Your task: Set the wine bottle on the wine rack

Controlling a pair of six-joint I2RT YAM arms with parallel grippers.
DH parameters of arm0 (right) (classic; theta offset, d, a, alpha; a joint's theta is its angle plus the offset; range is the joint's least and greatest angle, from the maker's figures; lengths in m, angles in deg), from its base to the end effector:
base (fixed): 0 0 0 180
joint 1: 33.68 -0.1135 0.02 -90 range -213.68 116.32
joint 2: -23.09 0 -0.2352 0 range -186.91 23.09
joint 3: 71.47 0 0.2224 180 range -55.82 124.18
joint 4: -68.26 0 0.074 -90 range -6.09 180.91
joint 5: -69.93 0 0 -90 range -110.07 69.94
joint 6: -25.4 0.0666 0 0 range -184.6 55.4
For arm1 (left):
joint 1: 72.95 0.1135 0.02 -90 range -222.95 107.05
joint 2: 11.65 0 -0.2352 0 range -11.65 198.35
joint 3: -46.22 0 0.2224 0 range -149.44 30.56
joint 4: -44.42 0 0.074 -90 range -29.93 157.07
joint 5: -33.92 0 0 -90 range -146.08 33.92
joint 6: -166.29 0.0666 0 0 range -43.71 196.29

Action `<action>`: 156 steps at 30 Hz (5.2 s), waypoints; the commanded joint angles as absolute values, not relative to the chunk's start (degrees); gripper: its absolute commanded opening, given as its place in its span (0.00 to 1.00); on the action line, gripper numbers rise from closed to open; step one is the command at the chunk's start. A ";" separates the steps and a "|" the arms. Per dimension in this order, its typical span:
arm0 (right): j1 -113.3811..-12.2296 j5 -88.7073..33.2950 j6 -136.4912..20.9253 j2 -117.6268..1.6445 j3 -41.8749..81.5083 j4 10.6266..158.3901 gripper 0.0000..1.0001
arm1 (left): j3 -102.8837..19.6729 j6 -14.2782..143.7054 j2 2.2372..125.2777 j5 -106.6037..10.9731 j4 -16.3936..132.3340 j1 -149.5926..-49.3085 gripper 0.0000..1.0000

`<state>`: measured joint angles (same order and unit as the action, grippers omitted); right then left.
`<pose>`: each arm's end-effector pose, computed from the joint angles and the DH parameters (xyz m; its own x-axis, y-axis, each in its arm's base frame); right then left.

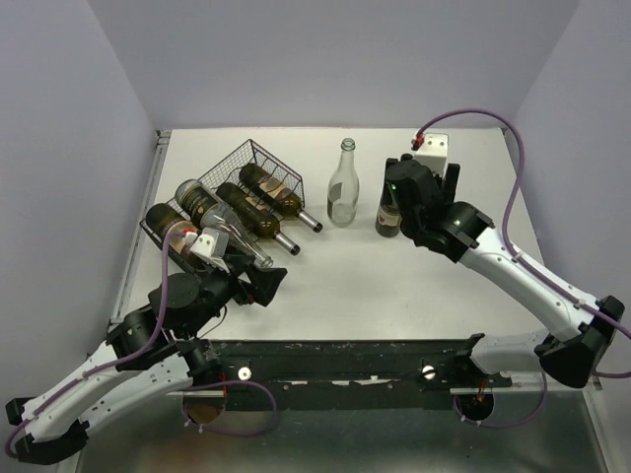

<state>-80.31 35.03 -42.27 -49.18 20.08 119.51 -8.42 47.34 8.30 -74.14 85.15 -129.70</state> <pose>0.2137 0.1467 0.3516 -0.3128 -0.0146 -0.9497 0.1954 0.9775 -0.0794 0.0822 -0.0876 0.3059 -0.3535 -0.3001 -0.8860 0.5199 0.7243 -0.4528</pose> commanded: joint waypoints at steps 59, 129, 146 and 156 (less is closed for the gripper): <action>-65.32 -37.90 -35.07 -40.46 28.21 124.70 0.01 | -12.15 57.40 34.93 -53.18 64.83 -131.13 0.99; -65.32 -43.26 -46.56 -37.90 32.52 135.94 0.99 | -16.46 139.56 35.99 -53.27 64.20 -131.31 0.00; -69.89 -49.86 -54.58 -35.89 19.07 139.02 0.93 | -21.99 149.51 43.19 -53.00 68.42 -131.31 0.00; -71.73 -51.27 -54.84 -33.95 15.90 138.41 0.94 | -24.28 148.72 44.25 -51.16 67.28 -130.78 0.00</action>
<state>-70.85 -49.34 -54.12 -34.54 16.61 137.80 -19.72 148.21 44.69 -54.40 73.48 -131.12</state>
